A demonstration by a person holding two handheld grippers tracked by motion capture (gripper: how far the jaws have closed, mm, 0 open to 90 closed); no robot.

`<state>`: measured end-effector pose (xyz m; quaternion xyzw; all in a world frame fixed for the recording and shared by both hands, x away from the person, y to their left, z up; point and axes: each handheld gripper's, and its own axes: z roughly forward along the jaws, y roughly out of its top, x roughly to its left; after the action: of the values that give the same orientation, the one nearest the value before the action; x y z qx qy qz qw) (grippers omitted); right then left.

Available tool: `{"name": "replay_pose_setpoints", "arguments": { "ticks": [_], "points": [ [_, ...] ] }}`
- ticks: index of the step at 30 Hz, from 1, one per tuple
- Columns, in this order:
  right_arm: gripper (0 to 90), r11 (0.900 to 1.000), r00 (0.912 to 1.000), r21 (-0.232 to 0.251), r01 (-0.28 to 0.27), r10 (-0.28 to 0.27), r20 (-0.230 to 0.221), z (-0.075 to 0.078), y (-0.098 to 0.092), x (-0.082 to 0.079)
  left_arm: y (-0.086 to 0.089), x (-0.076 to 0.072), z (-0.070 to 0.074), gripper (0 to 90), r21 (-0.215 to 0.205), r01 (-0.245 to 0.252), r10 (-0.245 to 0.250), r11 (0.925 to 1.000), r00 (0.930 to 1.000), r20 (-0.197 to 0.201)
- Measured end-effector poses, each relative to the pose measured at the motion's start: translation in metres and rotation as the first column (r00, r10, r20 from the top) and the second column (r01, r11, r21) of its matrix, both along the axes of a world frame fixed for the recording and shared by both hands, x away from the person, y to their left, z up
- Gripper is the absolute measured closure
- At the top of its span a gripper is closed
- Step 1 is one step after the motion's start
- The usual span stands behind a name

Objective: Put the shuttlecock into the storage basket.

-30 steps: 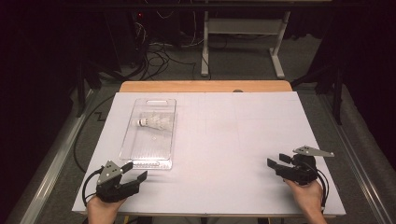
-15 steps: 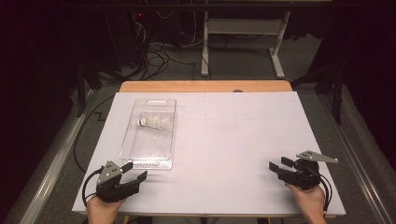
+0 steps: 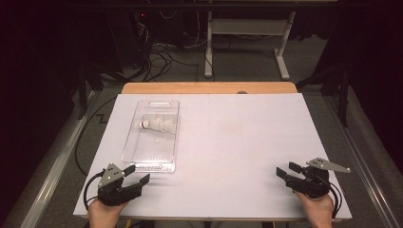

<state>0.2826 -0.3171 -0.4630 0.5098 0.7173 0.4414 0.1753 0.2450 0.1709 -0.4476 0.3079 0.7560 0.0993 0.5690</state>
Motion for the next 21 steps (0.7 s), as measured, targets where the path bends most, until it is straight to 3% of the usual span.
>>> {"name": "replay_pose_setpoints", "arguments": {
  "ticks": [21],
  "points": [
    [35.8, 1.000, 0.9985, -0.010, -0.001, 0.001, 0.054, -0.003, -0.009, -0.015, -0.002, 0.000, 0.000, 35.7, -0.003, 0.000, 0.000, 1.0000, 1.0000, -0.008]
  ]
}}
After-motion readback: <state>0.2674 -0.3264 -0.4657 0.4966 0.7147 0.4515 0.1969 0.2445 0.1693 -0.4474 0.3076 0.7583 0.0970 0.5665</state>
